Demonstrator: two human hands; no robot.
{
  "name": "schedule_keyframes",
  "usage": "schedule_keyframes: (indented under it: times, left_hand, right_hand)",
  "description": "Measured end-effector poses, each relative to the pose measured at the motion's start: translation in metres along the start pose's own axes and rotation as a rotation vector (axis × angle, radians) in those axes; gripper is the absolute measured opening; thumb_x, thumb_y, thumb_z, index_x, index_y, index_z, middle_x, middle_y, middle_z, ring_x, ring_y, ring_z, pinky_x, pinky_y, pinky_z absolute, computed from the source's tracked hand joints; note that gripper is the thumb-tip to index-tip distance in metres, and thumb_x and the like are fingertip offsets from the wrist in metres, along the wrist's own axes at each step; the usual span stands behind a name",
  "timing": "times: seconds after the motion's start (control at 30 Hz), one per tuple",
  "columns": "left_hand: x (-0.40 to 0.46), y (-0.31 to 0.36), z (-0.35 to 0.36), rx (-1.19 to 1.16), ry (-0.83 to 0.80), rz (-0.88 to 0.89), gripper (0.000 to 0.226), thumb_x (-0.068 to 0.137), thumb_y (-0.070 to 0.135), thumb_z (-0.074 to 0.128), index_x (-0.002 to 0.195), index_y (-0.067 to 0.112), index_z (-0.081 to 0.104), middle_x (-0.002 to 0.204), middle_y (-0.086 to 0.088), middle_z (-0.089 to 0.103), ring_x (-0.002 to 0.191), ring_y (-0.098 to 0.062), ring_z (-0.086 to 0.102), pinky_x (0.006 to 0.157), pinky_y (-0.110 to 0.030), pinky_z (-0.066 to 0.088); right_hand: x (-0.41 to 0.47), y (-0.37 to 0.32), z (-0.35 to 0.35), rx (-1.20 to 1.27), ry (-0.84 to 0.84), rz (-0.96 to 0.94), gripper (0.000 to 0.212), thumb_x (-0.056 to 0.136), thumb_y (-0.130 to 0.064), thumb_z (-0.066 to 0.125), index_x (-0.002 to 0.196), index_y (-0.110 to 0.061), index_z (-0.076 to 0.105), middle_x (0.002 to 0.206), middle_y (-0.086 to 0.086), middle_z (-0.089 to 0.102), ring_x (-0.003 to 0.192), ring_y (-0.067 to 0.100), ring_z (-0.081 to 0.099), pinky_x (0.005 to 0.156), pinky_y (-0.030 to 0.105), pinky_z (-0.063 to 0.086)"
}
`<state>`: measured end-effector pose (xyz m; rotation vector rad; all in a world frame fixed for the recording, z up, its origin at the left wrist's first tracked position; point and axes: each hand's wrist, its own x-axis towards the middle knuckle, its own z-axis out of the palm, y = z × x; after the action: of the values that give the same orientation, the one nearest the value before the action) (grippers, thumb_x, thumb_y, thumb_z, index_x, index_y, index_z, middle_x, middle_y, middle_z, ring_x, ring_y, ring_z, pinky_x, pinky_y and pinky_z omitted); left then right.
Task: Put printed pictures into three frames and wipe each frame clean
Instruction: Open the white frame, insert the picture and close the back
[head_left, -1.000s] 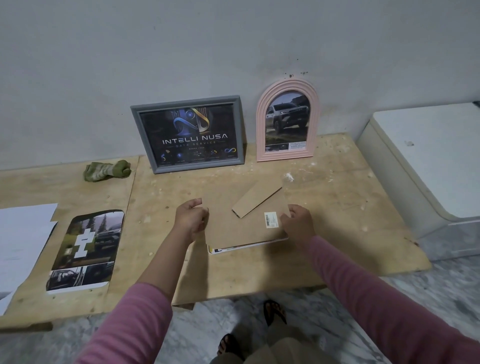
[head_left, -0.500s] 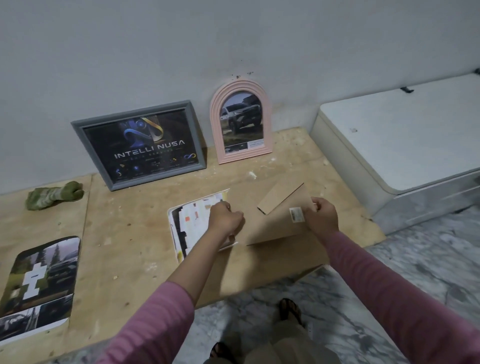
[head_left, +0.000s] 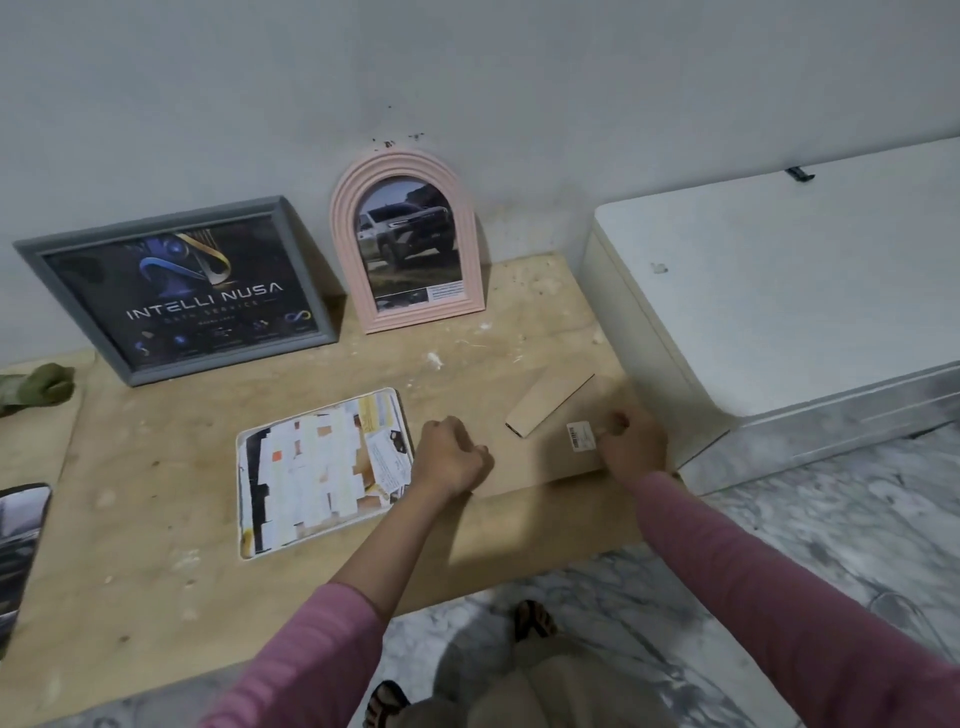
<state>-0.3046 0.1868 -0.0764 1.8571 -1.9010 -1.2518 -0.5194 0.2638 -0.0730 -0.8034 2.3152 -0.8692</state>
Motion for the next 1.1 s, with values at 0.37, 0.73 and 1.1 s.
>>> schedule_keyframes:
  times: [0.37, 0.73, 1.1]
  left_hand:
    - [-0.011, 0.005, 0.022, -0.016, 0.035, 0.067, 0.036, 0.063, 0.035, 0.06, 0.08, 0.006, 0.05, 0.085, -0.01, 0.055, 0.074, -0.024, 0.053, 0.06, -0.029, 0.036]
    - [-0.02, 0.002, 0.01, -0.003, 0.086, 0.027, 0.053, 0.079, 0.028, 0.058, 0.115, -0.009, 0.048, 0.116, -0.025, 0.053, 0.111, -0.04, 0.052, 0.089, -0.04, 0.043]
    - [-0.043, -0.042, -0.047, -0.065, 0.368, -0.01, 0.035, 0.09, 0.022, 0.057, 0.121, 0.005, 0.057, 0.124, -0.013, 0.056, 0.12, -0.028, 0.049, 0.096, -0.032, 0.04]
  right_hand:
    - [0.015, 0.009, 0.009, -0.027, -0.025, -0.152, 0.029, 0.076, 0.006, 0.057, 0.104, 0.0, 0.062, 0.098, 0.016, 0.061, 0.094, 0.033, 0.058, 0.08, 0.031, 0.042]
    - [0.001, -0.006, 0.026, -0.025, -0.038, -0.339, 0.044, 0.078, -0.002, 0.063, 0.122, 0.005, 0.056, 0.123, 0.022, 0.06, 0.117, 0.035, 0.054, 0.1, 0.037, 0.04]
    - [-0.034, -0.061, 0.076, -0.039, -0.229, -0.507, 0.049, 0.082, -0.013, 0.063, 0.128, -0.001, 0.053, 0.129, 0.016, 0.057, 0.119, 0.03, 0.053, 0.103, 0.037, 0.041]
